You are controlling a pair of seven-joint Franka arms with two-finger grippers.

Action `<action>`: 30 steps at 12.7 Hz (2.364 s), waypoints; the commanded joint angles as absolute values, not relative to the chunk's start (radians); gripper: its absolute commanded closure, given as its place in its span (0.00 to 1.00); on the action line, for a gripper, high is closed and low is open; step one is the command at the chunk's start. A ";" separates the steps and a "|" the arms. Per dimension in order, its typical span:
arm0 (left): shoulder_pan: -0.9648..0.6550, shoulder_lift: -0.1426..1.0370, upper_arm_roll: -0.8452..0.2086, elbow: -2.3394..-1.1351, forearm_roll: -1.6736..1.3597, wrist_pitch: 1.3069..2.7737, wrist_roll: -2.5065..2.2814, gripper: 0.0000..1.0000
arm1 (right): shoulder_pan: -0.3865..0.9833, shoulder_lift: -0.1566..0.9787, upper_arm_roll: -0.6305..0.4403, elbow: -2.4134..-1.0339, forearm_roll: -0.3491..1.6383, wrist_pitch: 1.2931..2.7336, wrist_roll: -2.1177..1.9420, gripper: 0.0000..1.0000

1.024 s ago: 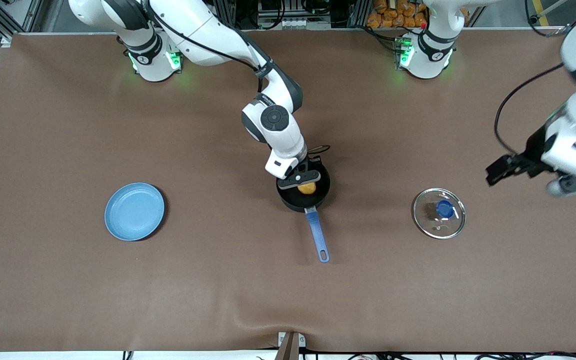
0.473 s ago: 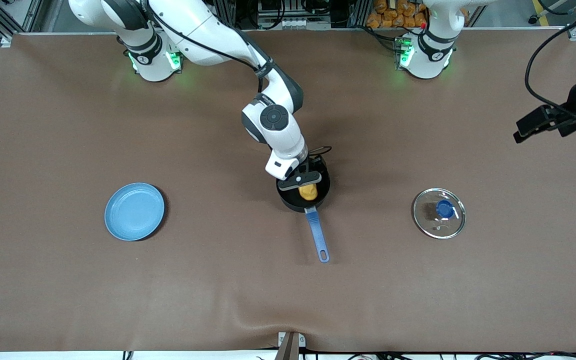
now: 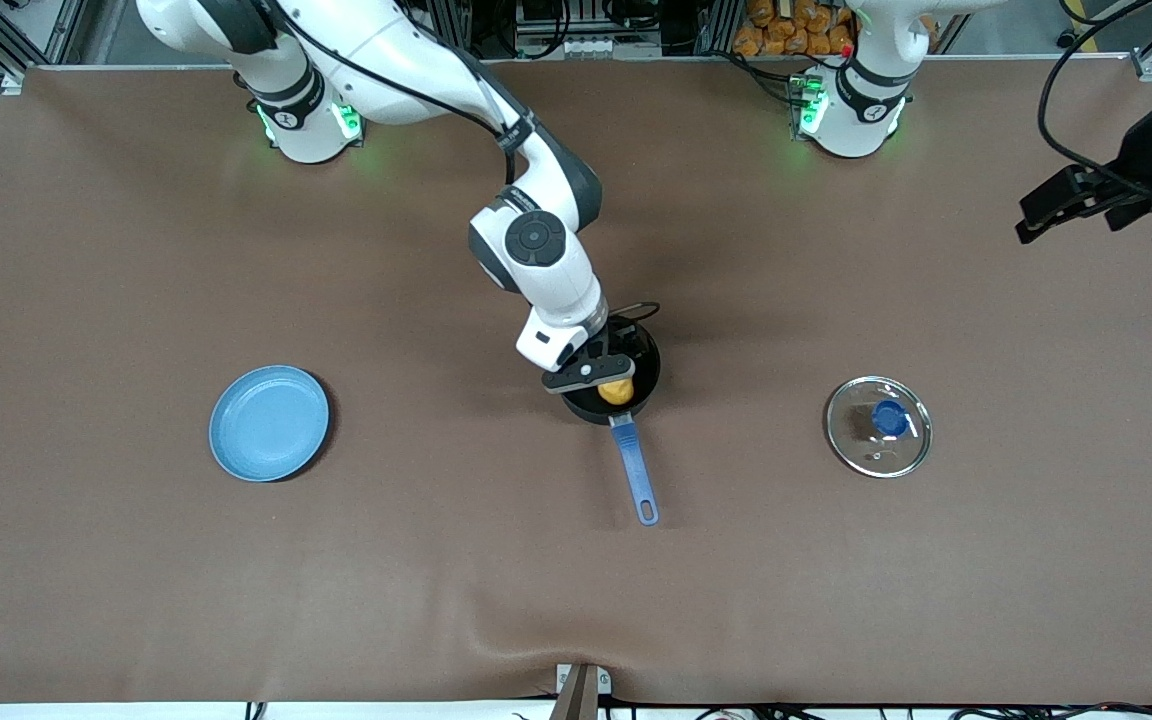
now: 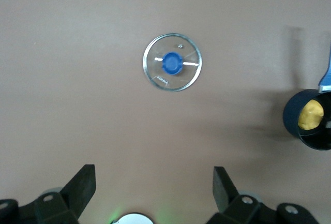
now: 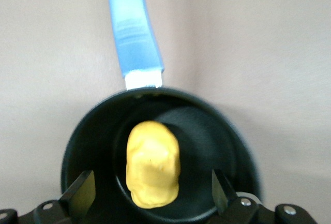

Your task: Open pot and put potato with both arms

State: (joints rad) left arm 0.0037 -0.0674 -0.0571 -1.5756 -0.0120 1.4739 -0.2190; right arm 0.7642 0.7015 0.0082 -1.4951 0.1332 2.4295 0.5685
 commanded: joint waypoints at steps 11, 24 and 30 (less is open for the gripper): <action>0.018 -0.055 -0.041 -1.534 -0.029 1.414 -0.198 0.00 | 0.162 0.419 0.014 -1.416 0.115 1.751 0.080 0.00; 0.020 -0.081 -0.078 -1.528 -0.031 1.385 -0.190 0.00 | -0.060 -0.007 0.014 -1.613 0.009 1.534 -0.110 0.00; 0.023 -0.083 -0.075 -1.528 -0.031 1.385 -0.181 0.00 | -0.061 -0.155 0.012 -1.785 -0.018 1.666 -0.112 0.00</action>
State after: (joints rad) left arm 0.0123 -0.0737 -0.0745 -1.5391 -0.0134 1.4059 -0.2113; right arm -0.0414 -0.0802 -0.0048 -1.6982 0.0036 1.6175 -0.1072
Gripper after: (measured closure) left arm 0.000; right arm 0.000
